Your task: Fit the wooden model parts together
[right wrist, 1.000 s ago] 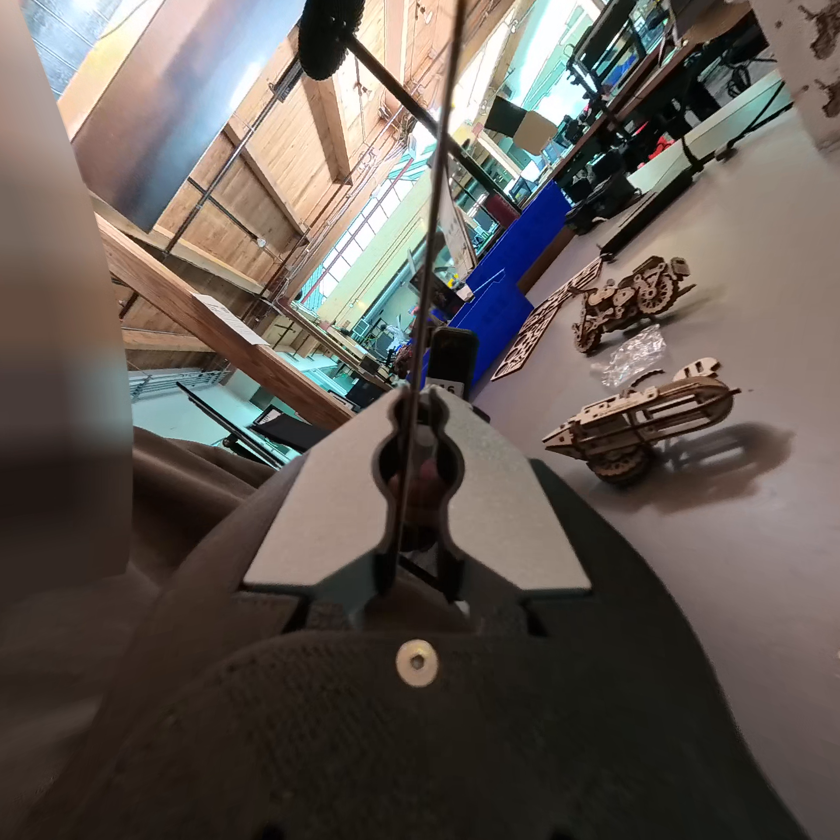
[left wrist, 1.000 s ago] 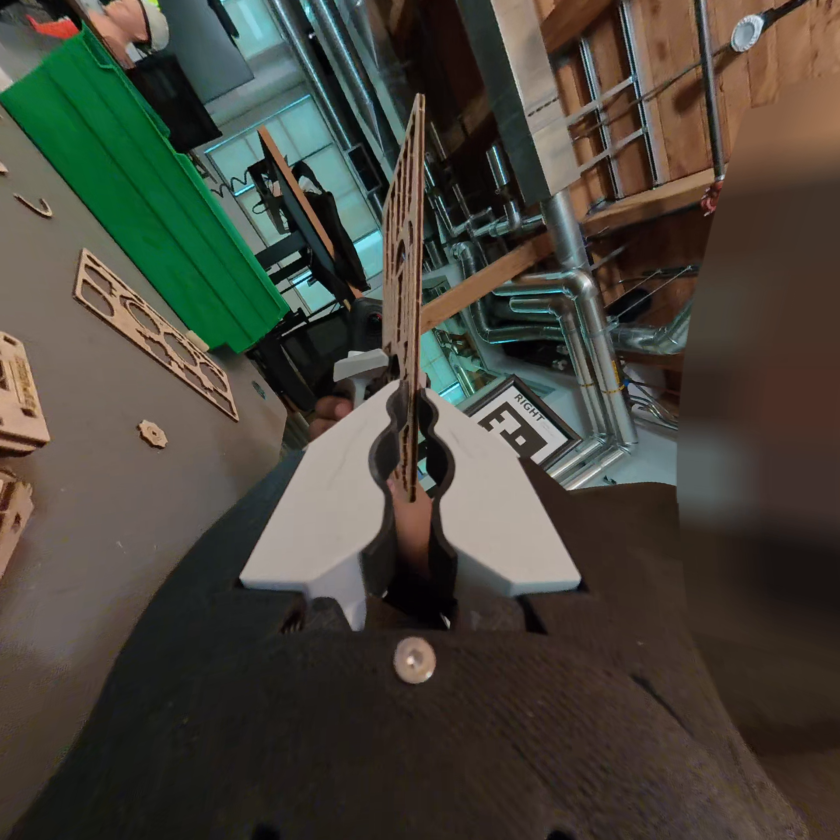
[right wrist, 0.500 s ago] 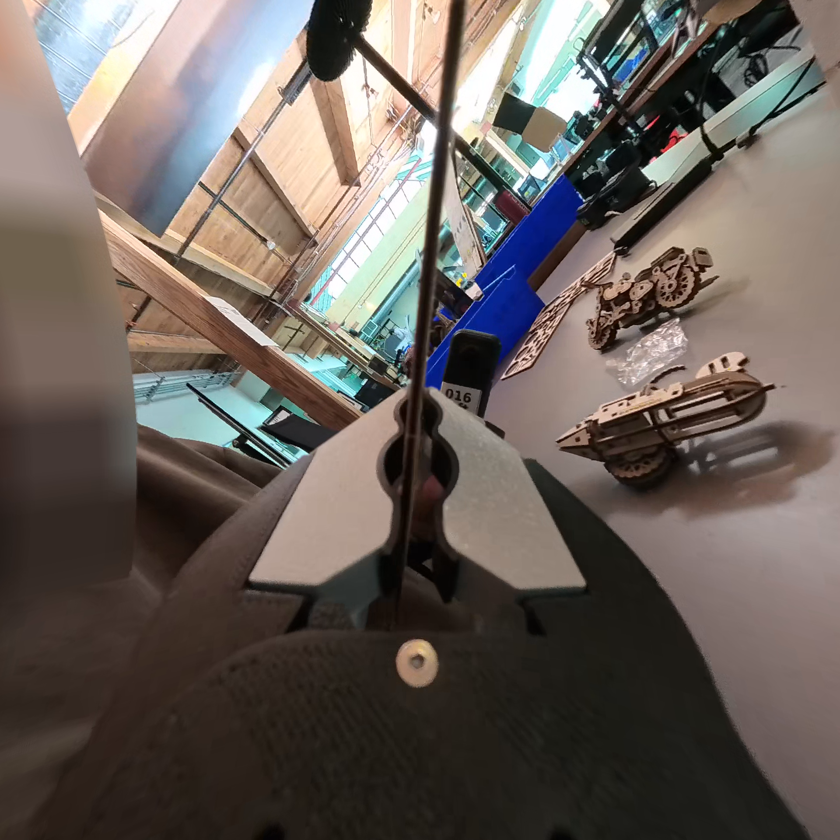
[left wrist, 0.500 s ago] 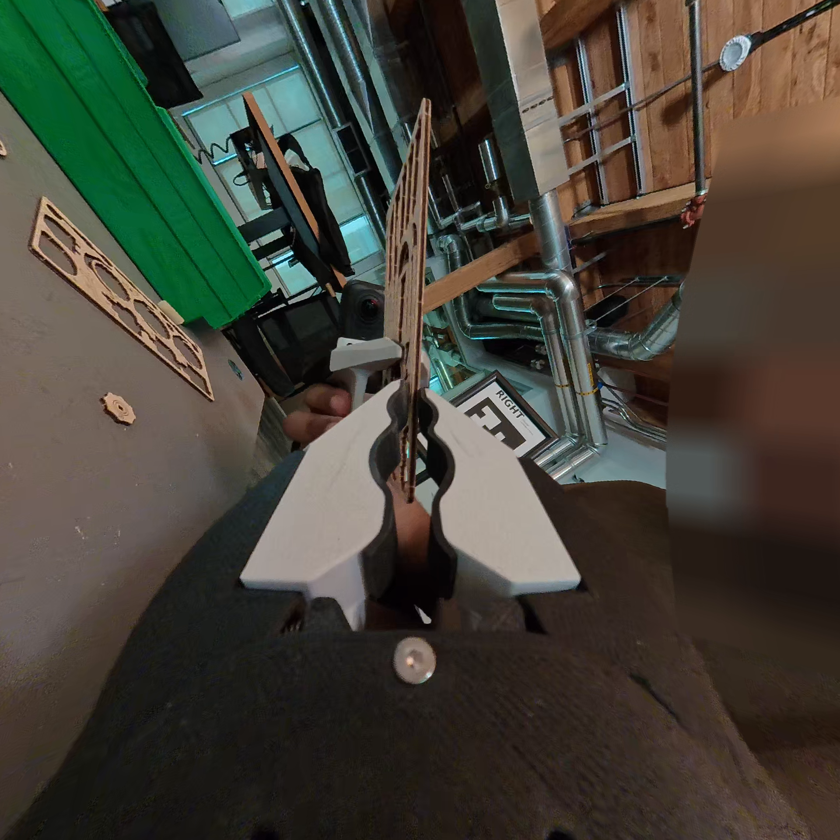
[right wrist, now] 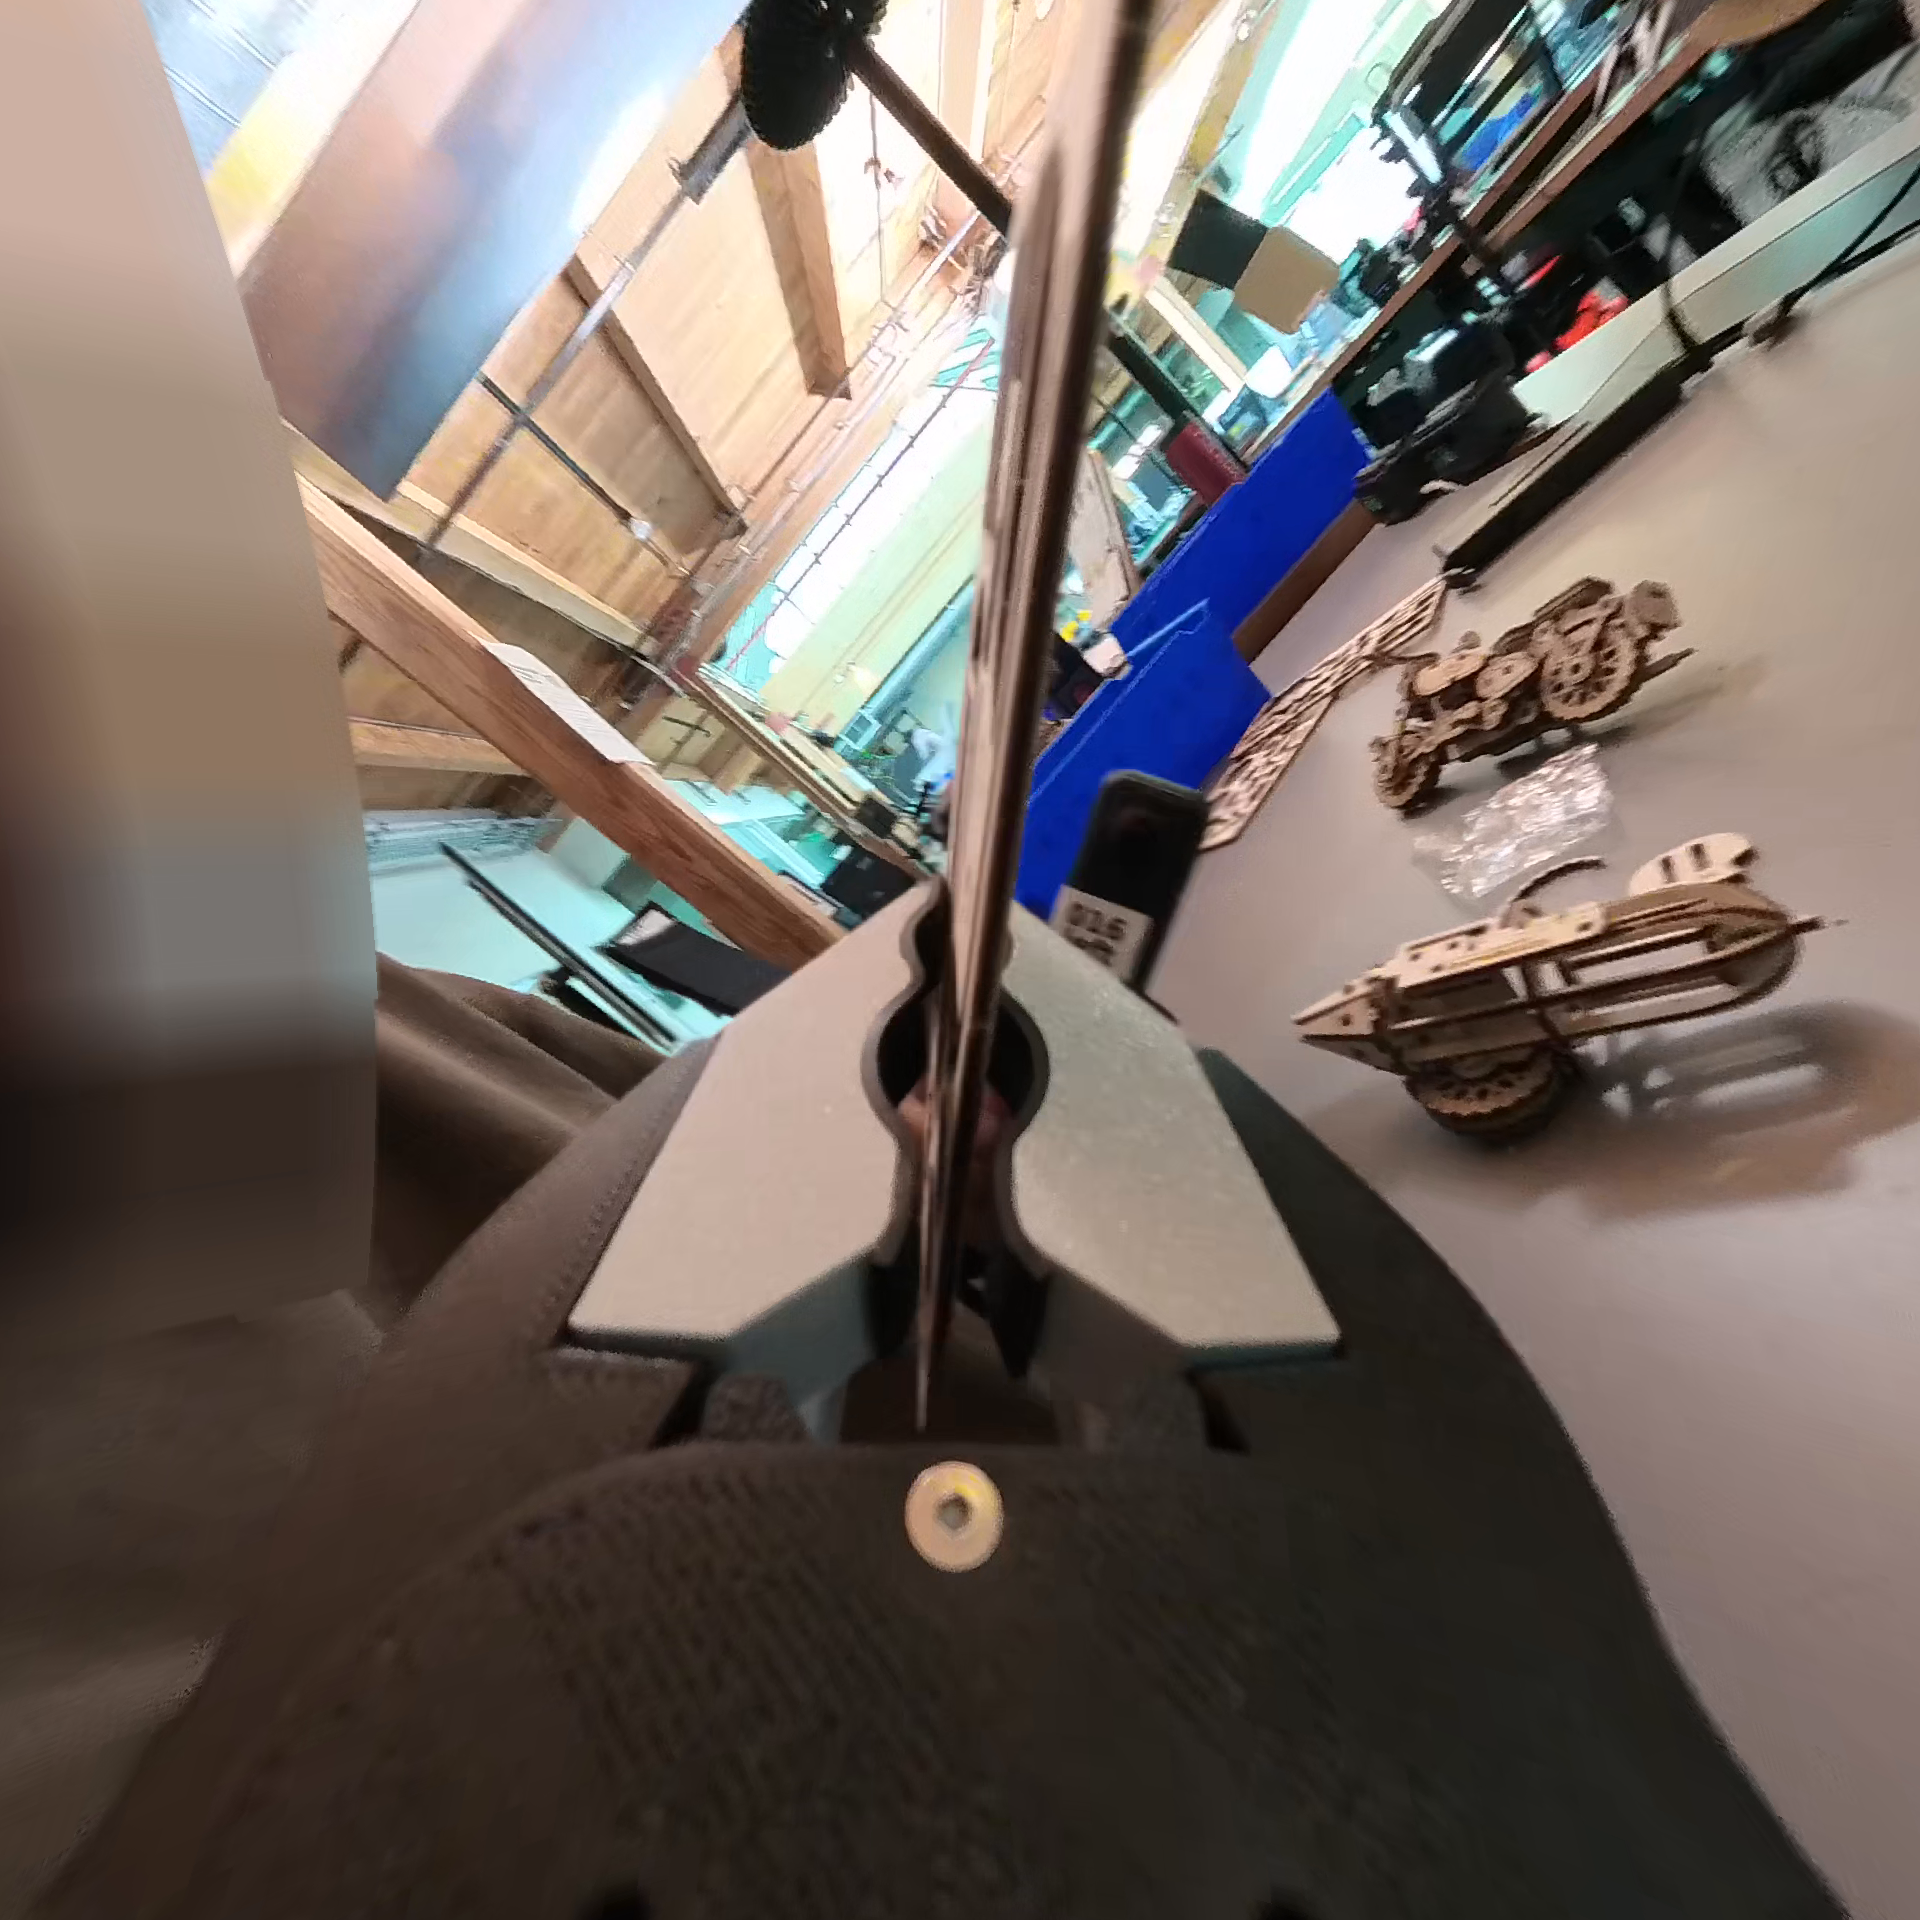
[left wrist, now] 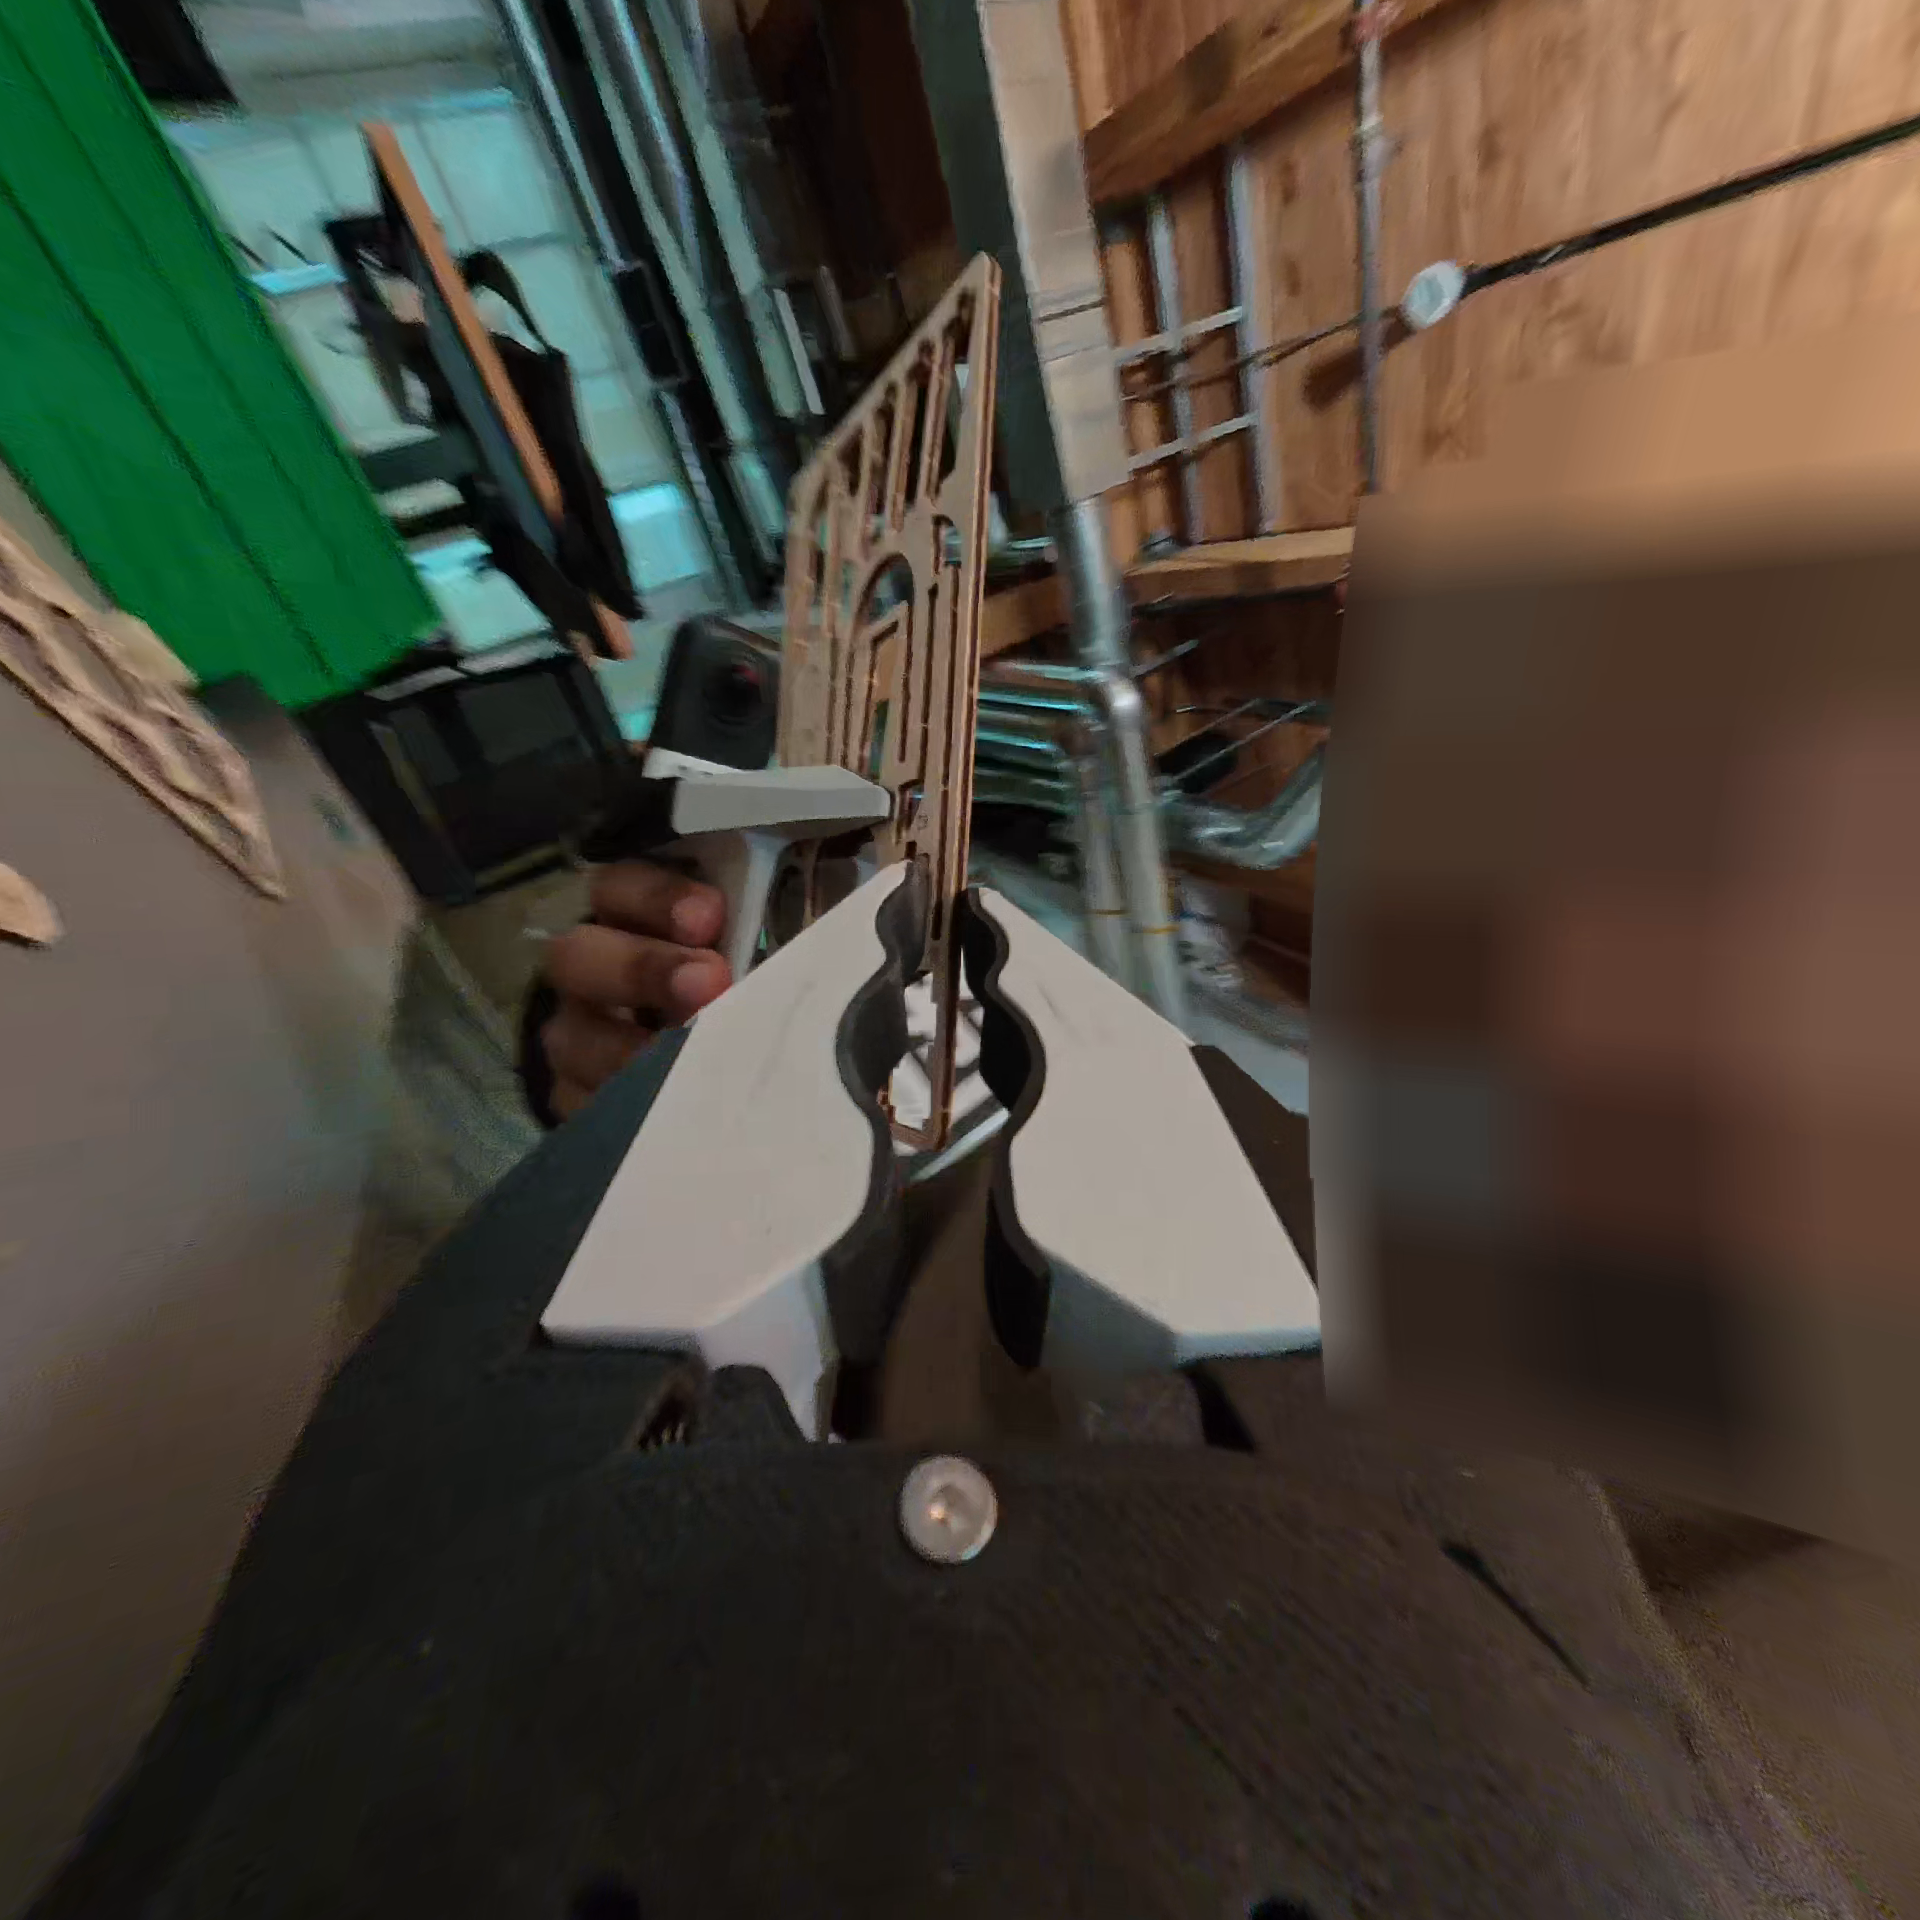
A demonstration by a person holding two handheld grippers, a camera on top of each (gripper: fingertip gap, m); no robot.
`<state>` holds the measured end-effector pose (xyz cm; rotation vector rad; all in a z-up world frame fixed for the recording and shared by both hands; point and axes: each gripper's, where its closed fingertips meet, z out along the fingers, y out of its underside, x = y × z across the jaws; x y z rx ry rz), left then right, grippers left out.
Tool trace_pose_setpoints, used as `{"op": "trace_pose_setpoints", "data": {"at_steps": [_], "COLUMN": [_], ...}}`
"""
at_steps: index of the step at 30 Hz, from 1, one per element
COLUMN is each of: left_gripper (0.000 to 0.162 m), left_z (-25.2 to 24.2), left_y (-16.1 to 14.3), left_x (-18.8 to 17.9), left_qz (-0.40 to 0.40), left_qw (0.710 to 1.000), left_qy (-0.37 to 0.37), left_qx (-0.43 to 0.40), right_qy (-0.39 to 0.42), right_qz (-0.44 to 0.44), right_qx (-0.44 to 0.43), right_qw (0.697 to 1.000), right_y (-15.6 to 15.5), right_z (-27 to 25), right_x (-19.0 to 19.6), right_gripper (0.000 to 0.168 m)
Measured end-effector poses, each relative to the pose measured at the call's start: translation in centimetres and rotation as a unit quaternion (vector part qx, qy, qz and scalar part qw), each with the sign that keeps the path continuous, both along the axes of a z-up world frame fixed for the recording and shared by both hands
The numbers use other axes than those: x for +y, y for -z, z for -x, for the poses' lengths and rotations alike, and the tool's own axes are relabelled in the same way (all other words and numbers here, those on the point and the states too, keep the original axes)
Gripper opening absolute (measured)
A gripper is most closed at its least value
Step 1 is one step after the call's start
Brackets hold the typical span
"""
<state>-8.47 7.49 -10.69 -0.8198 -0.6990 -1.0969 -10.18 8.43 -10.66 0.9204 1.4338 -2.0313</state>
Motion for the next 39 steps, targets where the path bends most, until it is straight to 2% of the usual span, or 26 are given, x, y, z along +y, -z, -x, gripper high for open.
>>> {"op": "trace_pose_setpoints", "data": {"at_steps": [1, 3, 4, 6, 9, 11, 13, 15, 17, 20, 26, 31, 35, 36, 37, 39], "left_gripper": [0.005, 0.015, 0.023, 0.027, 0.03, 0.033, 0.035, 0.036, 0.036, 0.035, 0.031, 0.03, 0.029, 0.021, 0.02, 0.021], "left_z": [0.2, 1.3, 2.1, 3.5, 3.9, 3.4, 2.7, 1.9, 1.3, 0.9, 1.0, 0.9, 1.0, 1.0, 1.1, 1.0], "left_y": [0.3, 1.0, 1.4, 2.2, 2.9, 3.8, 4.7, 5.6, 6.3, 7.4, 8.4, 8.5, 8.7, 8.6, 8.6, 8.9], "left_x": [0.1, 0.0, -0.3, -1.2, -1.4, -0.8, 0.0, 0.9, 1.6, 2.1, 1.9, 1.8, 1.9, 1.9, 1.9, 2.0], "left_qz": [0.032, 0.111, 0.154, 0.239, 0.358, 0.421, 0.459, 0.479, 0.492, 0.508, 0.527, 0.527, 0.53, 0.531, 0.531, 0.535], "left_qw": [0.999, 0.985, 0.971, 0.929, 0.825, 0.745, 0.677, 0.63, 0.594, 0.573, 0.553, 0.566, 0.552, 0.545, 0.54, 0.542], "left_qy": [-0.023, -0.095, -0.138, -0.214, -0.285, -0.301, -0.303, -0.293, -0.282, -0.263, -0.242, -0.226, -0.231, -0.238, -0.243, -0.236], "left_qx": [0.026, 0.088, 0.12, 0.187, 0.332, 0.422, 0.489, 0.537, 0.571, 0.587, 0.599, 0.592, 0.601, 0.603, 0.606, 0.603], "right_qy": [0.009, 0.031, 0.043, 0.075, 0.117, 0.129, 0.131, 0.124, 0.119, 0.107, 0.088, 0.083, 0.087, 0.09, 0.087, 0.083], "right_qz": [-0.016, -0.066, -0.091, -0.134, -0.229, -0.275, -0.284, -0.284, -0.296, -0.307, -0.318, -0.289, -0.286, -0.285, -0.285, -0.291], "right_qx": [0.012, 0.04, 0.056, 0.085, 0.127, 0.134, 0.119, 0.098, 0.086, 0.074, 0.053, 0.012, -0.002, -0.002, -0.002, 0.0], "right_qw": [1.0, 0.997, 0.993, 0.985, 0.958, 0.943, 0.943, 0.946, 0.944, 0.943, 0.943, 0.954, 0.954, 0.954, 0.954, 0.953], "right_y": [0.2, 0.9, 1.3, 1.6, 3.1, 4.2, 4.7, 5.1, 5.8, 6.3, 7.1, 7.2, 7.4, 7.4, 7.4, 7.6], "right_z": [0.1, 0.5, 0.7, 1.1, 1.9, 2.1, 2.3, 2.2, 2.2, 1.9, 1.4, 1.4, 1.6, 1.7, 1.7, 1.6], "right_x": [0.0, 0.1, 0.1, 0.3, 0.6, 0.7, 0.6, 0.5, 0.4, -0.1, -0.7, -0.7, -0.4, -0.3, -0.2, -0.2], "right_gripper": [0.0, 0.001, 0.001, 0.0, 0.0, 0.0, 0.0, 0.0, 0.0, 0.001, 0.0, 0.001, 0.001, 0.001, 0.001, 0.001]}}
